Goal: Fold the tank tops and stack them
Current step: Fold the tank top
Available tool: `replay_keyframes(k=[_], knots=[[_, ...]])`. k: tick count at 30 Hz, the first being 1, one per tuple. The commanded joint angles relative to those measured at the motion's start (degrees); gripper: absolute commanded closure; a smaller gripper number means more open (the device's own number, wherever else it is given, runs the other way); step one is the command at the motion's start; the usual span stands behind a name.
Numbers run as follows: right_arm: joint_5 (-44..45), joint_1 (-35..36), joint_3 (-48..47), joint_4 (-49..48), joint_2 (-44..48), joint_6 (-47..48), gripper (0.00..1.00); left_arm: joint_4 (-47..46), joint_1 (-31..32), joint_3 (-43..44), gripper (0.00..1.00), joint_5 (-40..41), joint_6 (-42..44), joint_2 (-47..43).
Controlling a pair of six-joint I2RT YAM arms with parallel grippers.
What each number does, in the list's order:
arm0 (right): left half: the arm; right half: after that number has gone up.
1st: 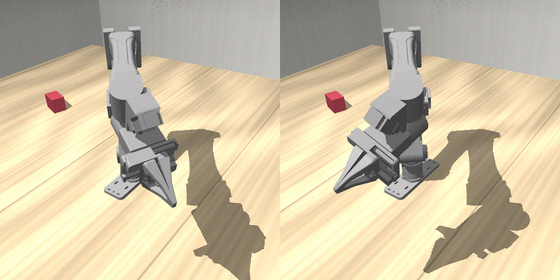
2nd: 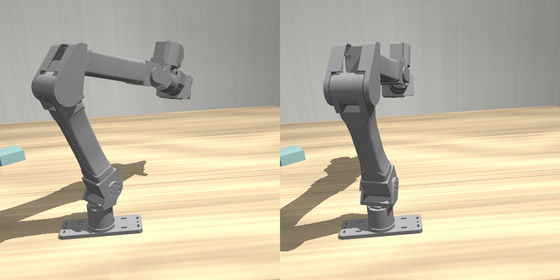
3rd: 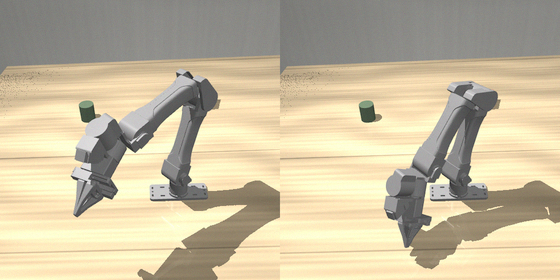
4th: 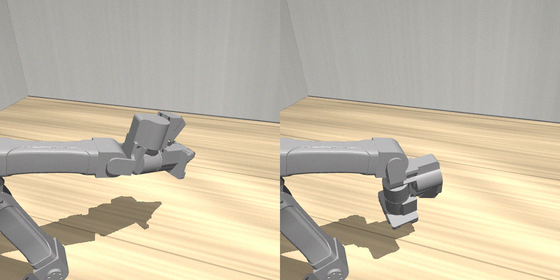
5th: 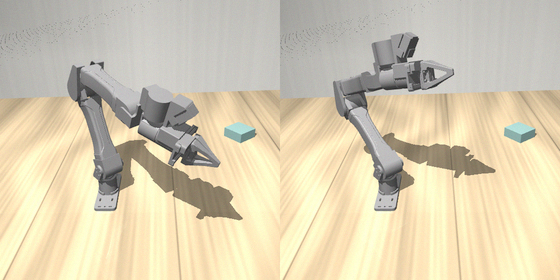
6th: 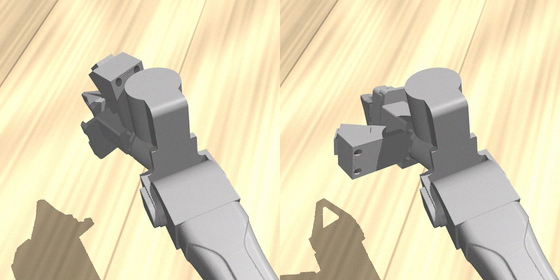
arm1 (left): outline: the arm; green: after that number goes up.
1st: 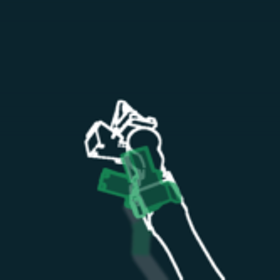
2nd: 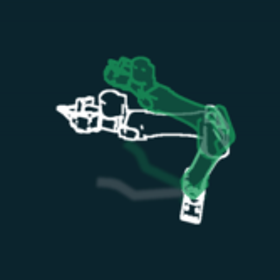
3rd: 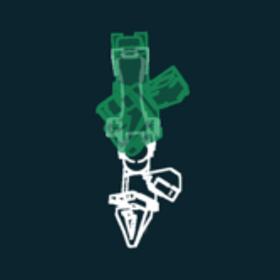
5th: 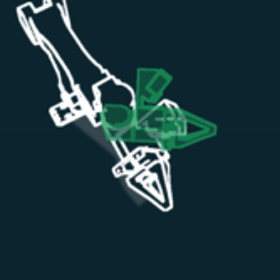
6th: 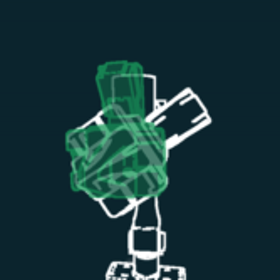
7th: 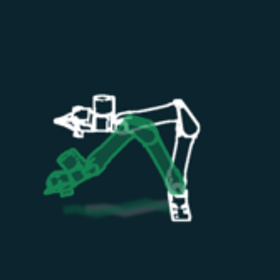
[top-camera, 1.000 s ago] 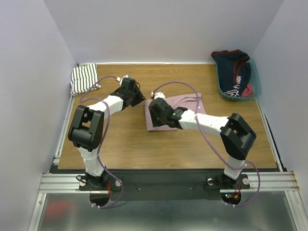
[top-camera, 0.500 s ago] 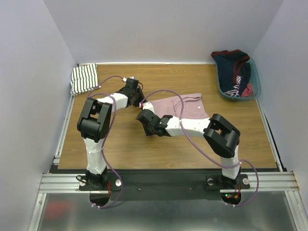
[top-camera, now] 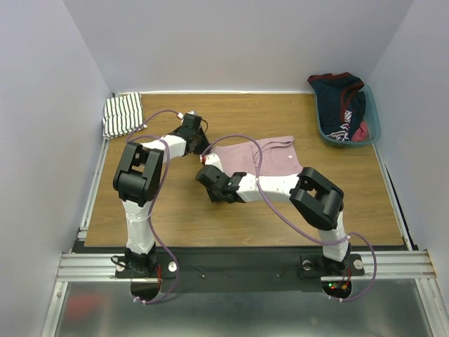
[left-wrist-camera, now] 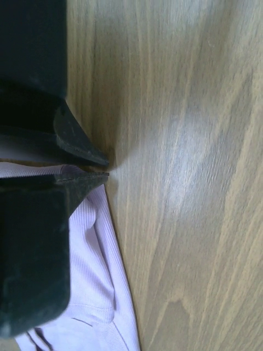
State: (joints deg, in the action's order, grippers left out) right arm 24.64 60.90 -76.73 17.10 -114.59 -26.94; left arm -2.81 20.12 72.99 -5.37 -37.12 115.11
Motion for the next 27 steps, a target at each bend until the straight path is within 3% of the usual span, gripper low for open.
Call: replay_keyframes(k=[1,5,8,13,15,16,19,21,27], knots=[[0.3,1.0,-0.2,-1.5,1.5,0.7,0.60,2.3,-0.3,-0.5,0.80,2.8,0.7,0.3],[0.1,2.0,0.8,-1.4,4.3,1.9,0.55,1.7,-0.4,-4.1,0.86,4.9,-1.2,-3.0],[0.8,2.4,1.4,-0.5,7.9,1.9,0.49,0.7,-0.7,-6.0,0.86,7.2,-2.3,-5.3],[2.3,2.7,1.2,1.5,13.7,1.7,0.47,-0.3,-1.0,-8.8,0.85,8.0,-3.5,-8.1],[3.0,2.9,0.4,1.8,13.6,2.4,0.48,-1.3,-1.2,-9.1,0.76,6.6,-3.0,-8.5],[3.8,2.9,-1.0,1.9,12.8,2.9,0.49,-2.5,-1.4,-9.3,0.65,6.0,-2.6,-9.0],[6.3,2.9,-3.5,3.4,9.4,3.3,0.55,-4.2,-1.7,-10.0,0.54,3.1,-1.6,-10.8],[7.1,2.9,-5.1,3.5,7.9,3.6,0.57,-5.1,-2.2,-10.2,0.49,2.2,-1.4,-11.3],[12.2,2.9,-8.8,4.1,1.5,4.9,0.57,-6.9,-2.5,-10.2,0.49,-5.0,0.5,-10.8]])
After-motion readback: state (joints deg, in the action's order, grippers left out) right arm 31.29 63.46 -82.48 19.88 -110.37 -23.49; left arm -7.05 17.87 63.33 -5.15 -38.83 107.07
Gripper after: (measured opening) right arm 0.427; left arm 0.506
